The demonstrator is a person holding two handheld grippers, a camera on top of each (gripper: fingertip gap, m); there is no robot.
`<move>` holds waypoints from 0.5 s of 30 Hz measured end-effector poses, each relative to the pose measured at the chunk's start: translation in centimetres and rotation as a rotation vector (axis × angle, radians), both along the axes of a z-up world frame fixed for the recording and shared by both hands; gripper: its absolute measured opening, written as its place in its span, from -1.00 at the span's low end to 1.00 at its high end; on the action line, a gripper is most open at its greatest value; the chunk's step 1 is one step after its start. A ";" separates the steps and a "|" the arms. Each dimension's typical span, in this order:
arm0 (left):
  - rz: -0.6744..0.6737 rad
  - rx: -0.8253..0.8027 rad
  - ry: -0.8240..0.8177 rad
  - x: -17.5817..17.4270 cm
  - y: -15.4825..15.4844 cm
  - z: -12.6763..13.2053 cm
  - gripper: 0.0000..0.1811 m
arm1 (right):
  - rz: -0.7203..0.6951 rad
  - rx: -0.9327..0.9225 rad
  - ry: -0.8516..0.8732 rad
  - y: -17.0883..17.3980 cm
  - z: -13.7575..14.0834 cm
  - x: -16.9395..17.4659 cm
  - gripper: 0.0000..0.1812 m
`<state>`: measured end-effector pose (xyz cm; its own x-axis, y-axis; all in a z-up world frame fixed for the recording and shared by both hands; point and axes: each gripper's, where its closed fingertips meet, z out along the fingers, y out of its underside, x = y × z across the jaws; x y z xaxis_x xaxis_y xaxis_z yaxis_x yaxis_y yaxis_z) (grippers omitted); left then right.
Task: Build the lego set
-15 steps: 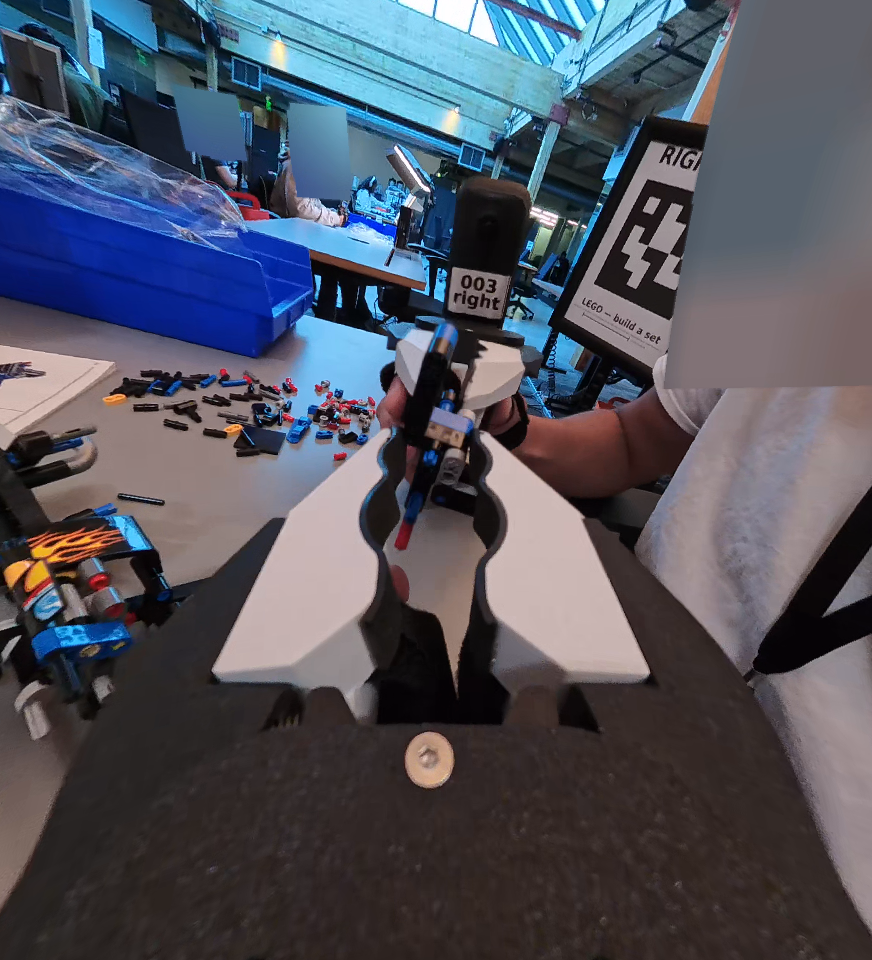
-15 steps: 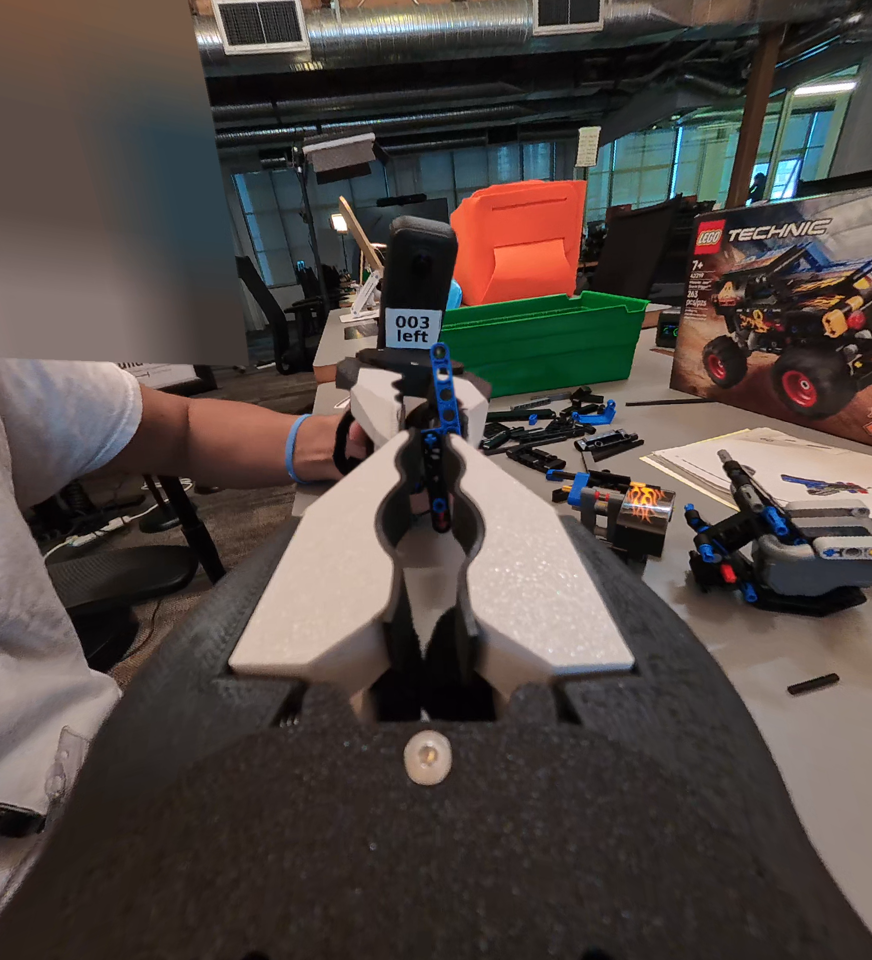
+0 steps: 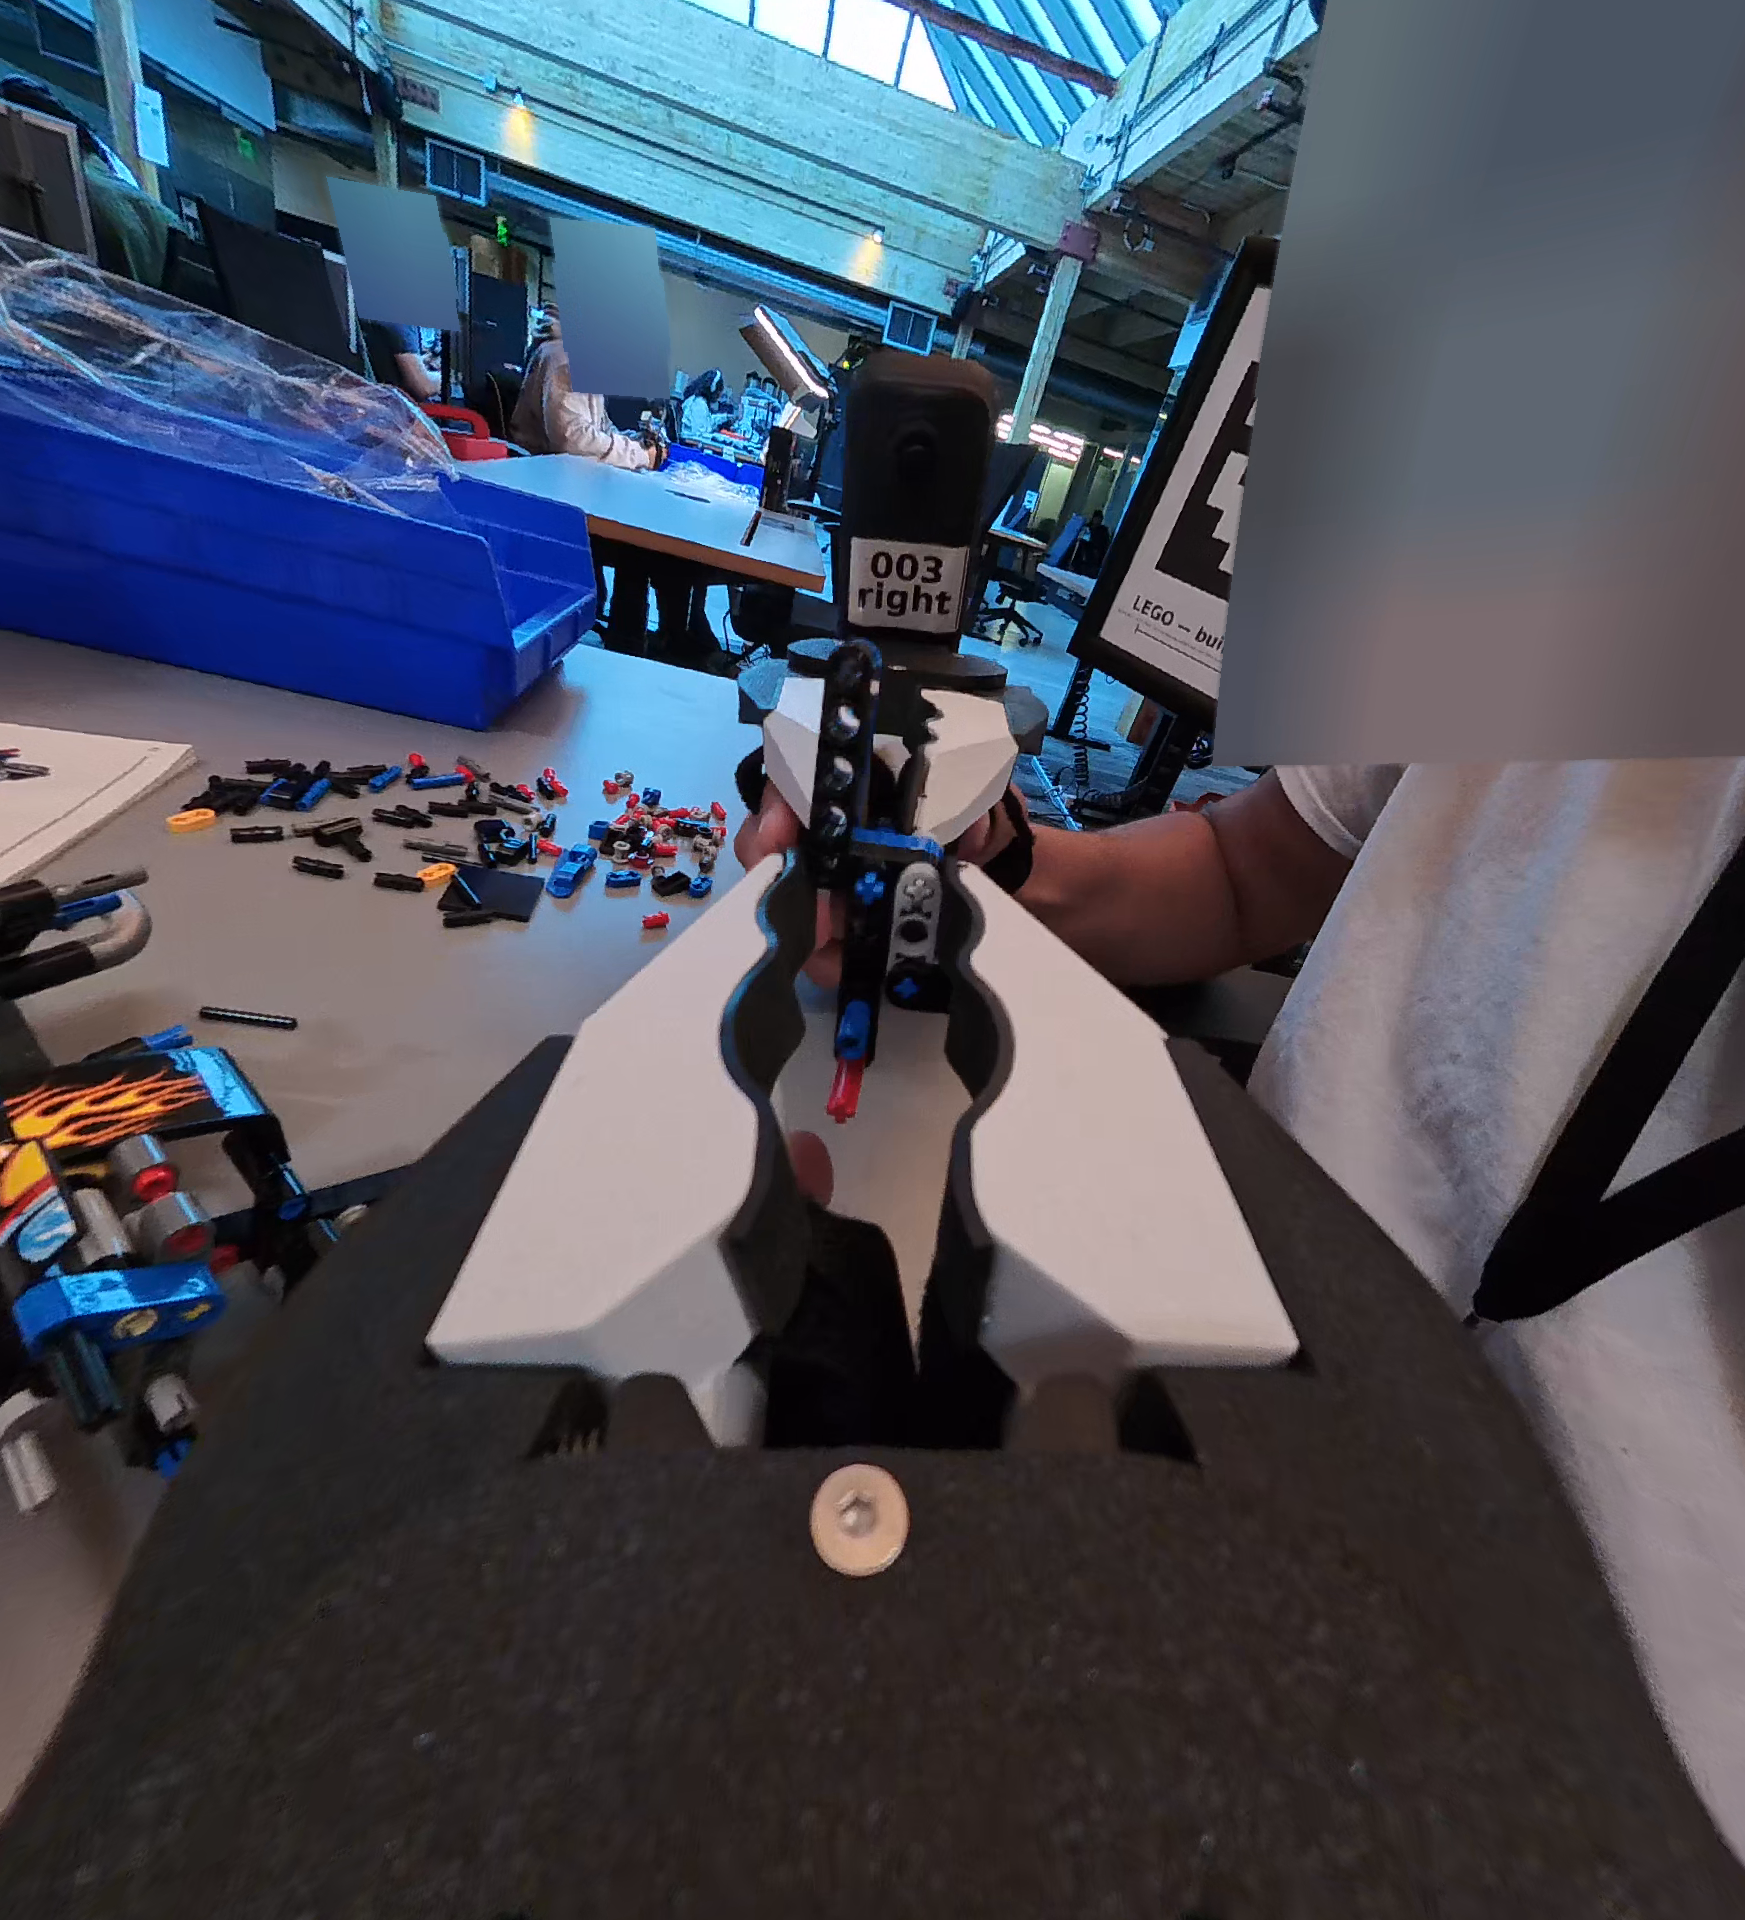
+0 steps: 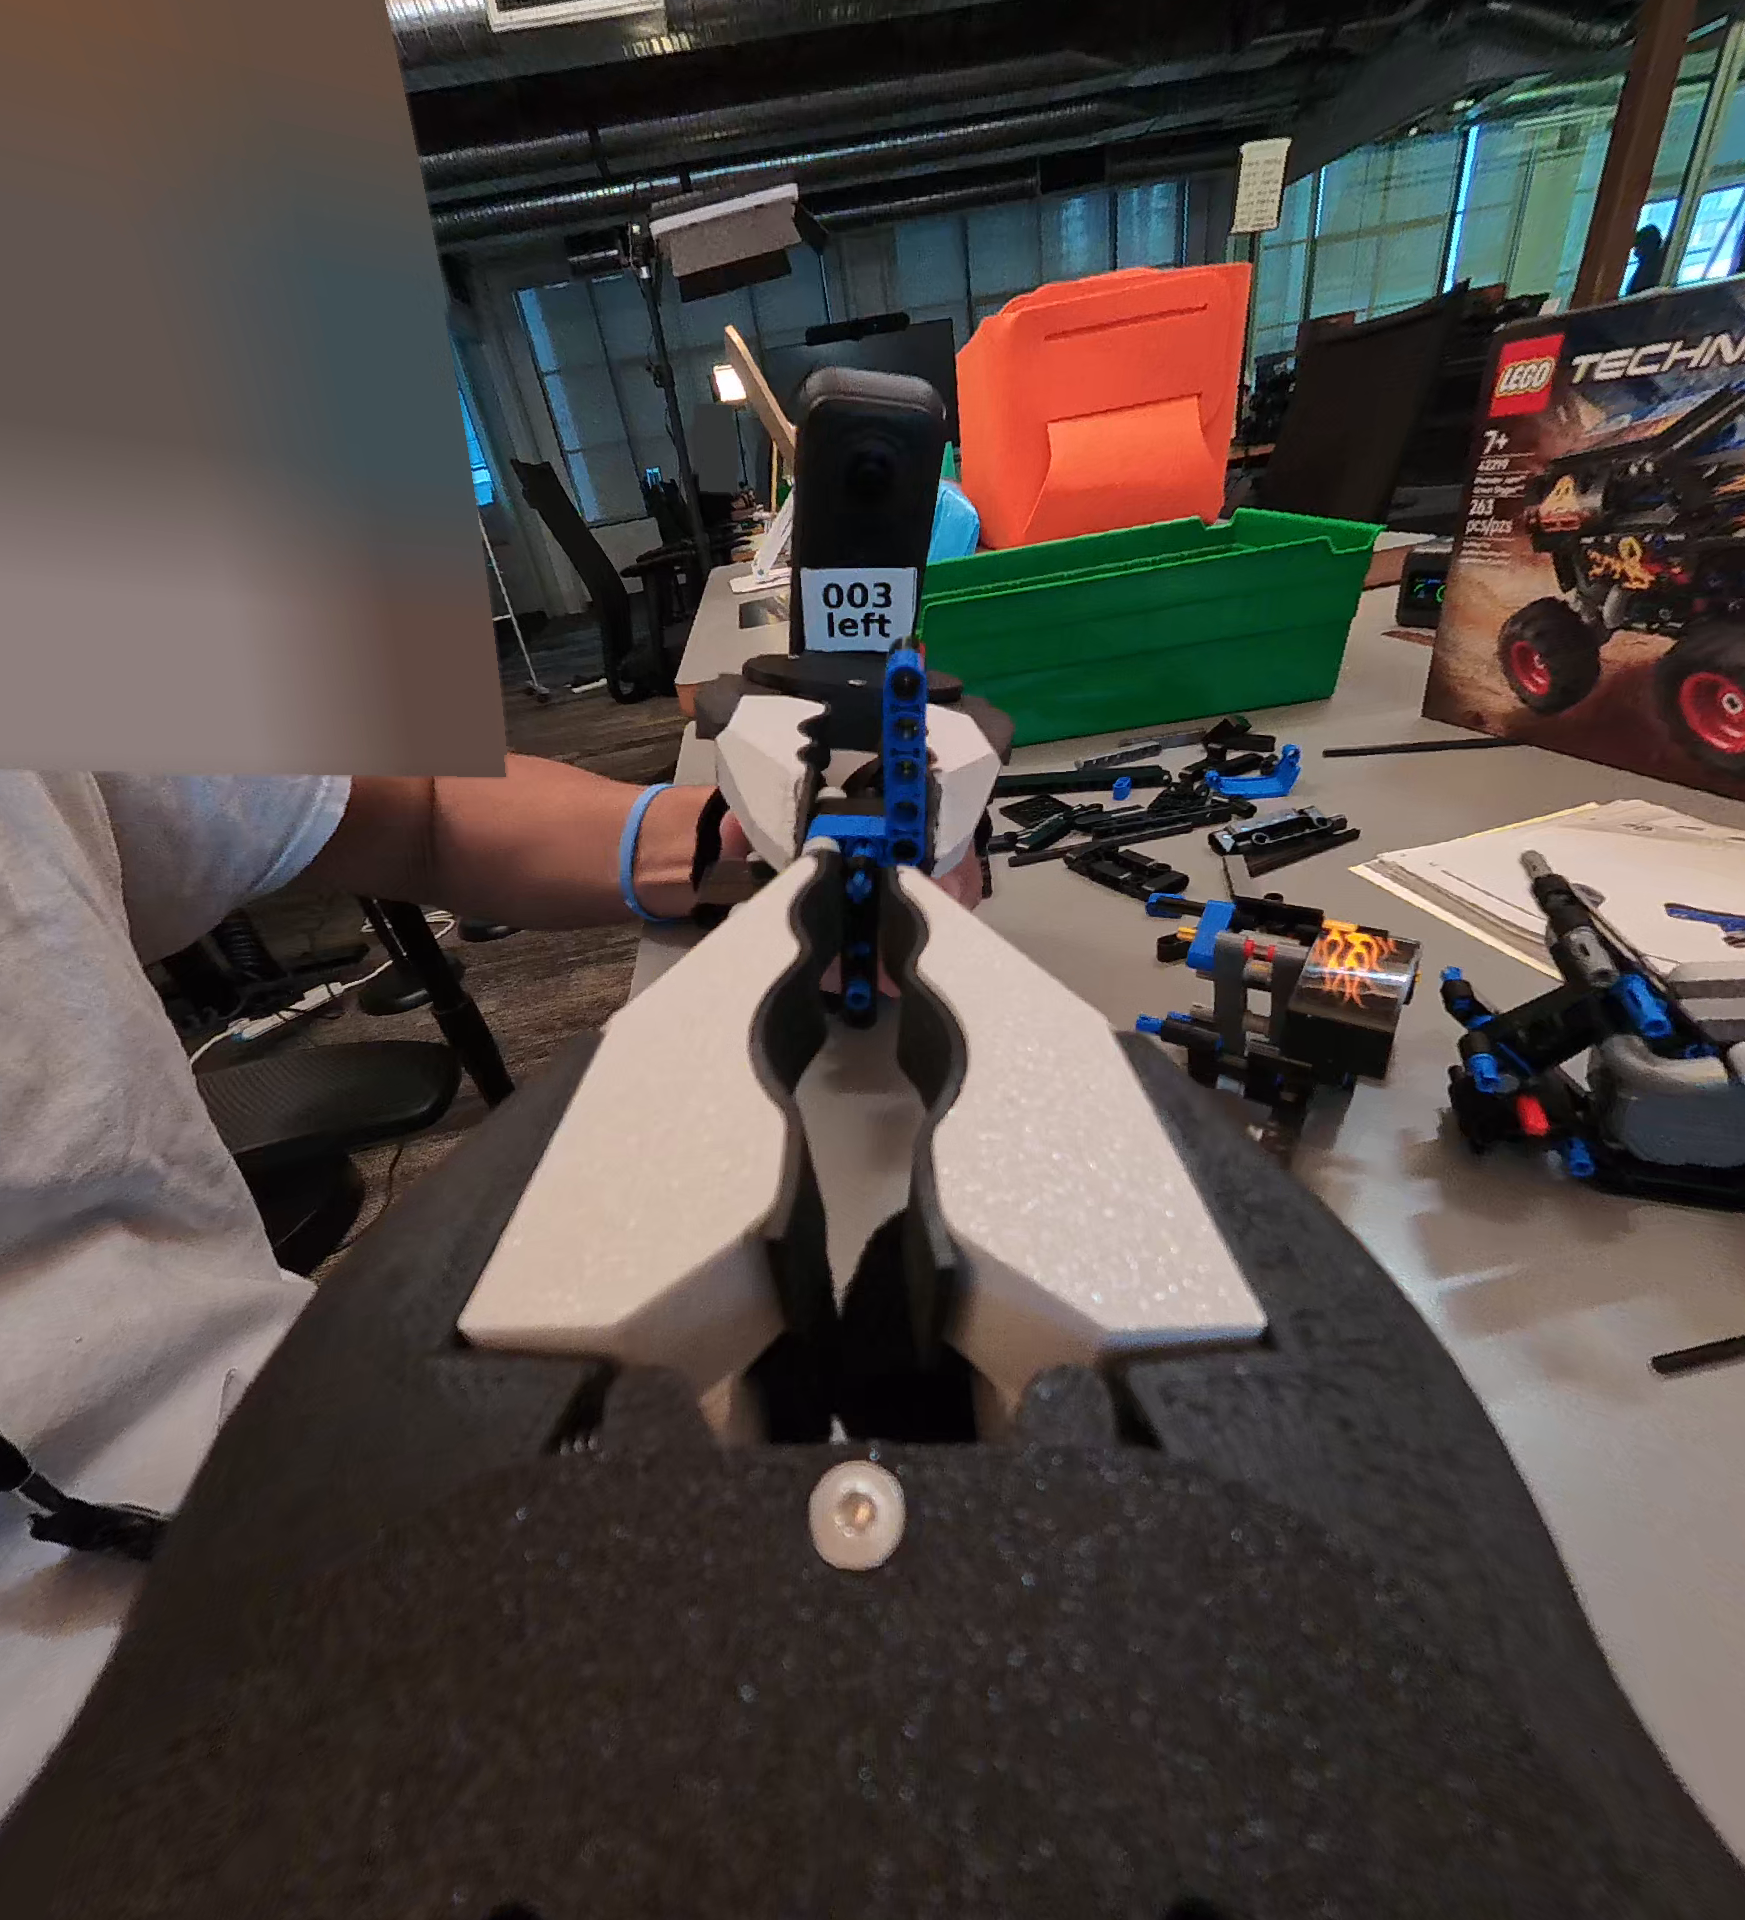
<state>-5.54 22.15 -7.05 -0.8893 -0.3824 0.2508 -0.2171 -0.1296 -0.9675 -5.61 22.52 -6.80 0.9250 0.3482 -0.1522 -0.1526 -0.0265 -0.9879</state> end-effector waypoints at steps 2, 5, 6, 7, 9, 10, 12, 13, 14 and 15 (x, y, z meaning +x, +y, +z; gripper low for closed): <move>0.004 0.003 0.000 0.0 0.0 -0.1 -0.77 | 0.016 -0.009 0.030 0.0 0.0 0.0 -0.93; 0.009 0.038 -0.015 -0.1 0.1 -0.4 -0.77 | 0.016 -0.028 0.025 0.1 -0.4 -0.1 -0.93; 0.017 0.045 -0.025 -0.1 0.1 -0.4 -0.77 | 0.021 -0.033 0.039 0.1 -0.5 -0.1 -0.93; 0.026 0.042 -0.035 0.0 0.1 -0.3 -0.77 | 0.031 -0.033 0.072 0.1 -0.4 -0.1 -0.93; 0.042 0.055 -0.070 0.2 0.1 -0.1 -0.76 | 0.030 -0.026 0.090 0.1 -0.2 0.1 -0.93; 0.045 0.051 -0.076 0.2 0.1 0.0 -0.77 | 0.033 -0.021 0.095 0.1 -0.1 0.1 -0.93; 0.061 0.034 -0.073 0.5 0.1 0.2 -0.76 | 0.038 -0.006 0.134 0.1 0.2 0.3 -0.93; 0.081 0.023 -0.055 1.0 0.4 0.3 -0.76 | 0.009 0.008 0.139 0.2 0.4 0.8 -0.93; 0.105 -0.002 -0.026 1.6 0.7 0.6 -0.76 | -0.029 0.026 0.129 0.4 0.7 1.4 -0.93; 0.152 -0.042 -0.004 2.3 1.2 1.0 -0.76 | -0.077 0.052 0.111 0.4 1.2 2.1 -0.86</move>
